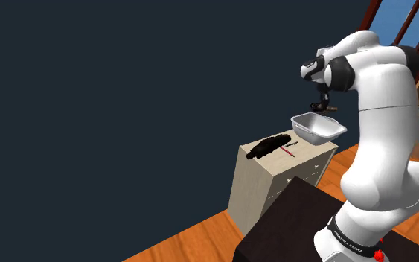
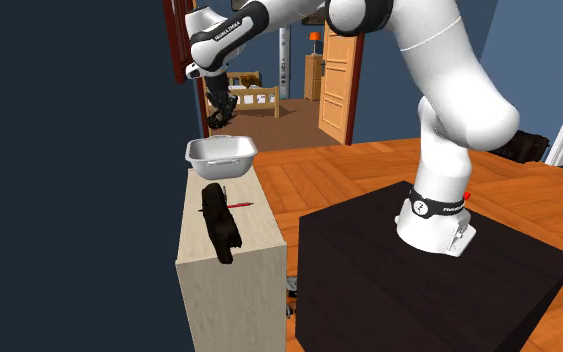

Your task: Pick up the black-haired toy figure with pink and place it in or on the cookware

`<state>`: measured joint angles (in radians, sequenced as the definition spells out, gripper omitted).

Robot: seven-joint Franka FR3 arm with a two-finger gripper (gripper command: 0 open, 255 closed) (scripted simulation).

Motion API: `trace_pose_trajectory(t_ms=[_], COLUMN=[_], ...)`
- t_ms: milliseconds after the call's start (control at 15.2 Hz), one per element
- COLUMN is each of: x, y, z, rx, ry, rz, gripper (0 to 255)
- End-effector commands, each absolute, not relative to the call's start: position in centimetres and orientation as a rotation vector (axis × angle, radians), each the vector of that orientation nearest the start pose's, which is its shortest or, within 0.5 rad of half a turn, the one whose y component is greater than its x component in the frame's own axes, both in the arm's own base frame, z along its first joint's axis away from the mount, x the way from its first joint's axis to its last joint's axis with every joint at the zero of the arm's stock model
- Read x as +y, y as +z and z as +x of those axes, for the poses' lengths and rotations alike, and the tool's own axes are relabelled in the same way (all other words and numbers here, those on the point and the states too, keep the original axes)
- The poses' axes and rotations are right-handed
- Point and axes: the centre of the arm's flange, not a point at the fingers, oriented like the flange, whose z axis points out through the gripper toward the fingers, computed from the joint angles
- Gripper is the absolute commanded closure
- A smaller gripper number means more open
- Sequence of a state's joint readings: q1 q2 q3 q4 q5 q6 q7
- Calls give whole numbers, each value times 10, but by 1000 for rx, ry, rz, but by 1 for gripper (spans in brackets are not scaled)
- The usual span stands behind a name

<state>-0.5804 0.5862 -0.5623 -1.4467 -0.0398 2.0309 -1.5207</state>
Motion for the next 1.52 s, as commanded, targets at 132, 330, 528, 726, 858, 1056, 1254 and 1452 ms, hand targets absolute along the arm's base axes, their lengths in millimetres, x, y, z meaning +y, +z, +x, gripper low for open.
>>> trace_pose_trajectory(t_ms=[132,330,528,726,858,1056,1254,1452], x=[-663,-676,-676,-676,-676,-676,-676,-676], y=[403,394,378,362,352,336,320,306], z=[355,353,353,353,353,353,353,353], rx=[-785,-785,-785,-785,-785,-785,-785,-785], ry=[498,498,498,498,498,498,498,498], rz=[-3166,-3166,-3166,-3166,-3166,-3166,-3166,-3166], gripper=[255,255,255,255,255,255,255,255])
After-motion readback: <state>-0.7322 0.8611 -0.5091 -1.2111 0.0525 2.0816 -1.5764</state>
